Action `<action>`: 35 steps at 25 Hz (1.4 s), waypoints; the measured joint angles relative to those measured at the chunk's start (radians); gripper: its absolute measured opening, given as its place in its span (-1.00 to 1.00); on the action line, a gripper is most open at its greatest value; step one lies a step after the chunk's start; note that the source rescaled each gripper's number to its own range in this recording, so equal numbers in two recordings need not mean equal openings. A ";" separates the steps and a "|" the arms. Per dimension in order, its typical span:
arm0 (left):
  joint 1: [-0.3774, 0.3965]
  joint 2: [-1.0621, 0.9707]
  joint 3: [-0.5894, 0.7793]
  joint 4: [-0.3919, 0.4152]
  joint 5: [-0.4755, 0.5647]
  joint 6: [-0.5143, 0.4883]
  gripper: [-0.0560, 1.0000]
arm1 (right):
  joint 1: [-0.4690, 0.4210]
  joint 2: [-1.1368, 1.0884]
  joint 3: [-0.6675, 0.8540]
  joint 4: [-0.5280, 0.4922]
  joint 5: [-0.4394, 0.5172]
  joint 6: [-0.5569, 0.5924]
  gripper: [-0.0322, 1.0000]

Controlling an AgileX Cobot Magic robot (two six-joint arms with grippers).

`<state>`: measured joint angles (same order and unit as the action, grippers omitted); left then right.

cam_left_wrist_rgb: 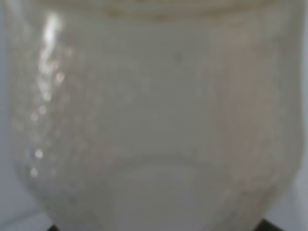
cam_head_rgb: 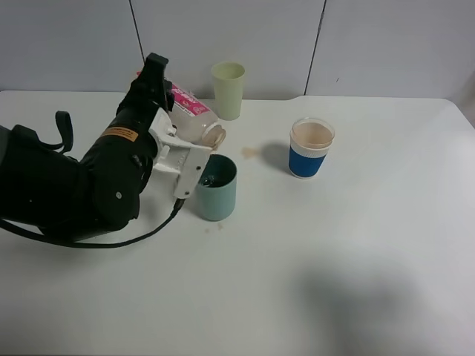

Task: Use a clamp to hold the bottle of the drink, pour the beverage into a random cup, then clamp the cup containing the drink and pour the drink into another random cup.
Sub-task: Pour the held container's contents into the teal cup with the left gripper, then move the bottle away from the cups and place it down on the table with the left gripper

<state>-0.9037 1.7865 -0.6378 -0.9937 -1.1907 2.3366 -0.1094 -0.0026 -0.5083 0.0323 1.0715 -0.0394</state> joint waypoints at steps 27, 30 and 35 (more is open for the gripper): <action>0.410 -0.356 0.137 0.710 0.626 -1.861 -0.76 | 0.000 0.000 0.000 0.000 0.000 0.000 0.98; 0.507 -0.366 0.178 0.947 0.636 -2.121 -0.76 | 0.000 0.000 0.000 0.000 0.000 0.000 0.98; 0.687 -0.367 0.245 1.235 0.611 -2.429 -0.76 | 0.000 0.000 0.000 0.000 0.000 0.000 0.98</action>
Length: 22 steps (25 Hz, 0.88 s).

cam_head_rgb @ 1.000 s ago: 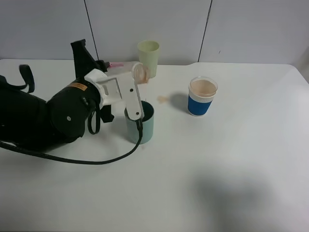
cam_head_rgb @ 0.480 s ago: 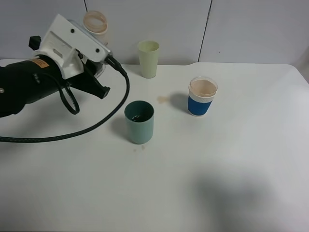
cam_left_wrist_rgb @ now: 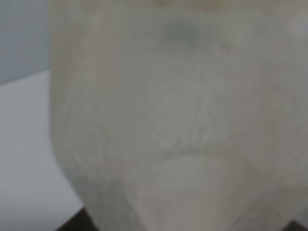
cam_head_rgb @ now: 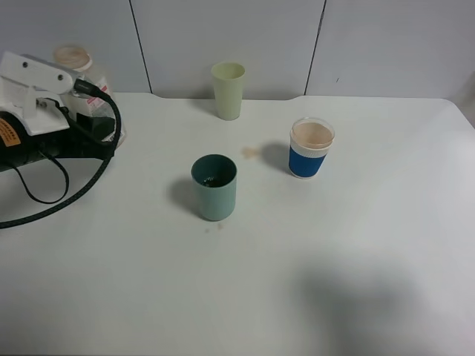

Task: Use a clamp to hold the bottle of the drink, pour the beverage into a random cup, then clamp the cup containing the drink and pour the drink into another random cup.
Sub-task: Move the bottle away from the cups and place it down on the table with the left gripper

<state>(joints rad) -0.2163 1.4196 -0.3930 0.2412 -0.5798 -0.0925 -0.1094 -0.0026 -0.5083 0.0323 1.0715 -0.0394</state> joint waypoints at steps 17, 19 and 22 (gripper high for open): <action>0.135 0.244 0.022 0.148 -0.289 -0.087 -0.76 | 0.000 0.000 0.000 0.000 0.000 0.000 0.98; 0.135 0.285 0.022 0.148 -0.329 -0.054 -0.76 | 0.000 0.000 0.000 0.000 0.000 0.000 0.98; 0.135 0.330 0.022 0.148 -0.334 -0.008 -0.76 | 0.000 0.000 0.000 0.000 0.000 0.000 0.98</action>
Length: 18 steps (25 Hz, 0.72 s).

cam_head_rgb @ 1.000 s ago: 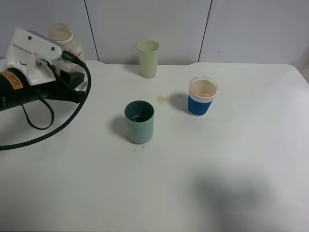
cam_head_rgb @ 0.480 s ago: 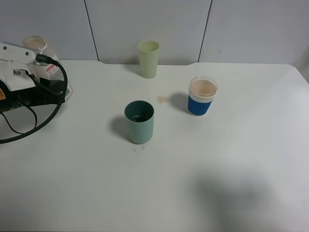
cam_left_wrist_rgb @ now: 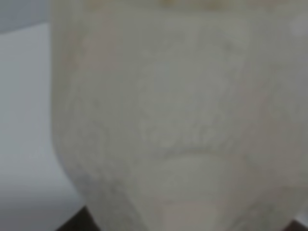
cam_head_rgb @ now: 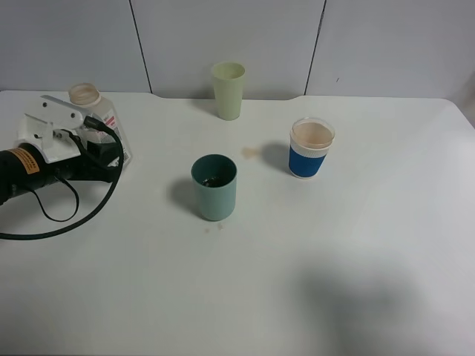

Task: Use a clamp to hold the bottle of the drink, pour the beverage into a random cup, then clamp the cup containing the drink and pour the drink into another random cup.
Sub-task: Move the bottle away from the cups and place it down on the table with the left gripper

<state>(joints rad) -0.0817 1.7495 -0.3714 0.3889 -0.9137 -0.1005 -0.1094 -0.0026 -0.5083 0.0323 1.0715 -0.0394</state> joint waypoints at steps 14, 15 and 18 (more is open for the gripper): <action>0.022 0.052 -0.001 -0.038 0.009 0.088 -0.76 | 0.000 0.000 0.000 0.000 0.000 0.000 0.98; 0.029 0.059 -0.001 -0.036 0.003 0.089 -0.76 | 0.000 0.000 0.000 0.000 0.000 0.000 0.98; 0.040 0.069 -0.001 -0.028 -0.012 0.089 -0.76 | 0.000 0.000 0.000 0.000 0.000 0.000 0.98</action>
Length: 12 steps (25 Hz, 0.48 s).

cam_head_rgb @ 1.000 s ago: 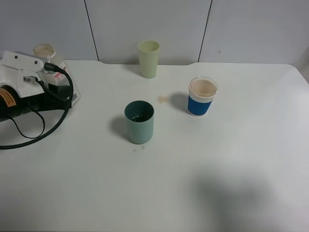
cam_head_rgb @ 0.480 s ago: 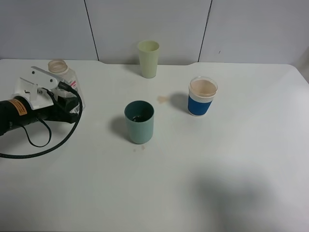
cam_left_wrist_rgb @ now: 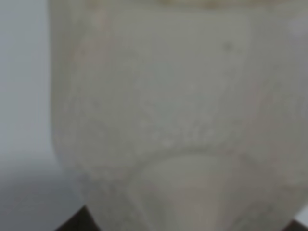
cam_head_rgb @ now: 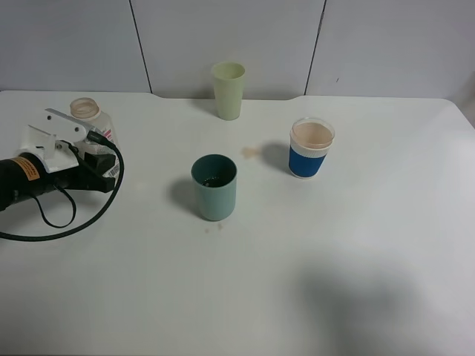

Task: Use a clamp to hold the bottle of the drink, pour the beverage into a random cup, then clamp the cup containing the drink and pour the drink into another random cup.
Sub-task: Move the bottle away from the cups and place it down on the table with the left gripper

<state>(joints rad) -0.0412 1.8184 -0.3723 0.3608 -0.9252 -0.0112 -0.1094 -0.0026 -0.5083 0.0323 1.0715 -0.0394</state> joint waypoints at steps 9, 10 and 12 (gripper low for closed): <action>0.006 0.061 -0.001 0.005 -0.049 0.011 -0.76 | 0.000 0.000 0.000 0.000 0.000 0.000 0.98; 0.006 0.071 -0.001 0.005 -0.056 0.017 -0.76 | 0.000 0.000 0.000 0.000 0.000 0.000 0.98; 0.006 0.082 -0.001 0.005 -0.065 0.018 -0.76 | 0.000 0.000 0.000 0.000 0.000 0.000 0.98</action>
<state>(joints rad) -0.0356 1.9004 -0.3732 0.3654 -0.9903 0.0063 -0.1094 -0.0026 -0.5083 0.0323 1.0715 -0.0394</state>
